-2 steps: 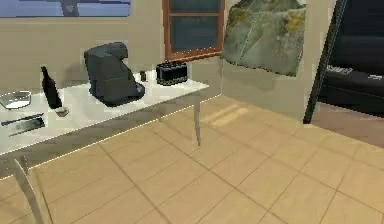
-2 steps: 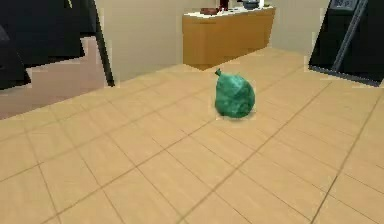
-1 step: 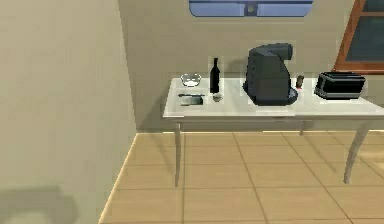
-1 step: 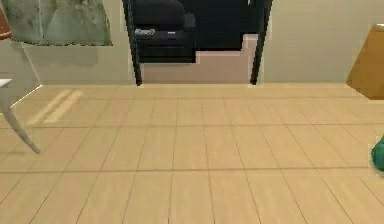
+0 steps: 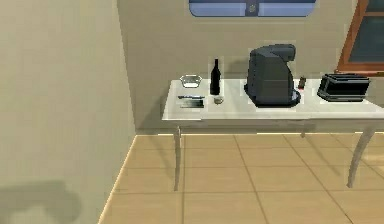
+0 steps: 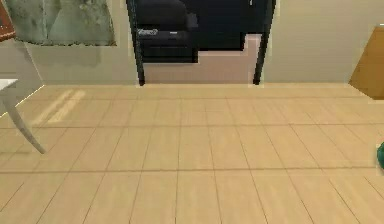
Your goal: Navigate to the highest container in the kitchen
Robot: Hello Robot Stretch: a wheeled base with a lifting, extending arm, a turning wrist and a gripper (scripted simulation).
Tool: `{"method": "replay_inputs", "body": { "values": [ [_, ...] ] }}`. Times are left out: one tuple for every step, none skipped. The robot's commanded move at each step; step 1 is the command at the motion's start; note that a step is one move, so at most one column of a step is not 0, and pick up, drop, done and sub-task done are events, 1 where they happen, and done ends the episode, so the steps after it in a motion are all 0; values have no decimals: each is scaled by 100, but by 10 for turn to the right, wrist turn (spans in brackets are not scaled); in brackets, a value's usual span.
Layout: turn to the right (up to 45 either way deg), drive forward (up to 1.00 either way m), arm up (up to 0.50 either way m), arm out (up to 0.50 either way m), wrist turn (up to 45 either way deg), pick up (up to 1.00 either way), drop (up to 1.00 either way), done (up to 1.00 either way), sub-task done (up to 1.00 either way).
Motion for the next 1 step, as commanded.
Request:
{"method": "replay_inputs", "body": {
  "values": [
    [-90, 0, 0, 0, 0, 0, 0, 0, 0]
  ]
}}
